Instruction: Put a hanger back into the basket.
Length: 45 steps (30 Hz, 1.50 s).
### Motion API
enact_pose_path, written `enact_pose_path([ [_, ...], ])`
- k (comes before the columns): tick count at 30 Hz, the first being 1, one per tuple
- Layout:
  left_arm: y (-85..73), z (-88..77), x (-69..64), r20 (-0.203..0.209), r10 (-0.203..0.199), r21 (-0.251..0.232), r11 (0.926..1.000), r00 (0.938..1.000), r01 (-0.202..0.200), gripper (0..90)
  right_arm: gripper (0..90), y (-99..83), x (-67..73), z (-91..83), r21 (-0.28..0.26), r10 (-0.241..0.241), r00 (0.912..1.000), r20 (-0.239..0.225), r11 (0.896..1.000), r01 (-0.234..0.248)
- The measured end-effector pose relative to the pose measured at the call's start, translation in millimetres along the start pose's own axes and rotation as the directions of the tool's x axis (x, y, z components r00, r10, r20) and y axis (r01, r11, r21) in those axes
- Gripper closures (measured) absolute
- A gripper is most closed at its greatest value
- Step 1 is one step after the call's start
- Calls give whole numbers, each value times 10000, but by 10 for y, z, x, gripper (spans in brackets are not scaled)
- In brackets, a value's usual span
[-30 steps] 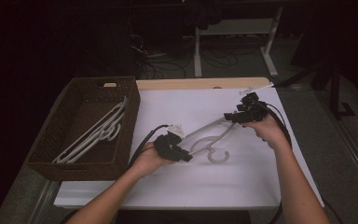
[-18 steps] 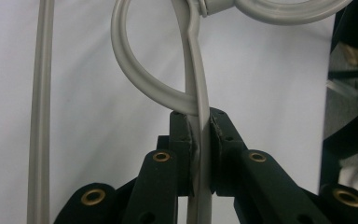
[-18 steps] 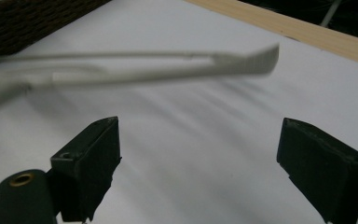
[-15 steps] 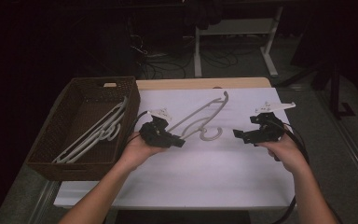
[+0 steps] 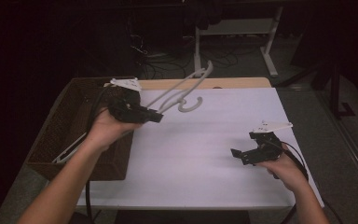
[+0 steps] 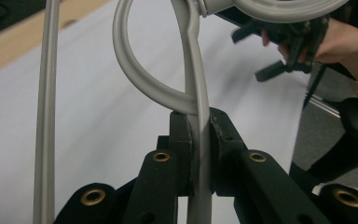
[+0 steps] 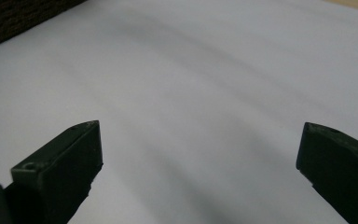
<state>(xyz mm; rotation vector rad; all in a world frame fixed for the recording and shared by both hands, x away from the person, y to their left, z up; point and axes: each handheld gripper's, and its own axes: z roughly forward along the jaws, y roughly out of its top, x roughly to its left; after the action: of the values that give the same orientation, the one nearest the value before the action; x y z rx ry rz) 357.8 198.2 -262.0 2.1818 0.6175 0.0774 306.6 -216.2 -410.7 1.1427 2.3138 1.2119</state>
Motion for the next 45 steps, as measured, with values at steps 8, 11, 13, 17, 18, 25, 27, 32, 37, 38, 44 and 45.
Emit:
enact_pose_path([
  [8,-193,-571,237,-784,-36,-383,9993,9969,6,817,1,-58,45,95,135,-114,9997,-232,9998,117],
  [11,-317,-739,328,-1048,-175,-460,9989,9943,127,816,1,-65,53,117,204,-83,9996,-256,9998,89],
  [13,-429,-860,404,-1179,-375,-583,9978,9923,308,816,1,-69,51,129,213,-111,9996,-250,9997,117],
  [17,-641,-1020,524,-1449,-649,-678,9962,9873,556,816,1,-77,44,145,261,-114,9996,-247,9996,120],
  [18,-696,-1049,554,-1485,-751,-736,9952,9861,647,816,1,-78,43,147,274,-108,9996,-245,9996,115],
  [25,-1075,-1186,736,-1686,-1318,-818,9895,9768,1194,815,1,-85,23,145,243,-37,9999,-162,9997,41],
  [27,-1196,-1200,789,-1731,-1521,-735,9872,9731,1413,815,1,-87,13,142,238,-33,9999,-134,9997,36],
  [32,-1424,-1191,896,-1926,-1804,-463,9835,9646,1747,815,1,-89,0,143,234,-3,10000,-95,9997,5],
  [37,-1571,-1199,980,-2151,-2084,-467,9781,9541,2030,815,1,-91,-3,149,271,16,10000,-80,9996,-14],
  [38,-1592,-1203,997,-2193,-2117,-427,9773,9524,2074,815,1,-92,-5,148,268,31,10000,-74,9996,-29],
  [44,-1675,-1186,1038,-2000,-2258,-338,9741,9534,2236,815,1,-92,-12,142,258,51,10000,-45,9997,-50],
  [45,-1684,-1181,1036,-1985,-2232,-293,9746,9543,2219,815,1,-92,-12,141,258,55,10000,-44,9997,-54],
])
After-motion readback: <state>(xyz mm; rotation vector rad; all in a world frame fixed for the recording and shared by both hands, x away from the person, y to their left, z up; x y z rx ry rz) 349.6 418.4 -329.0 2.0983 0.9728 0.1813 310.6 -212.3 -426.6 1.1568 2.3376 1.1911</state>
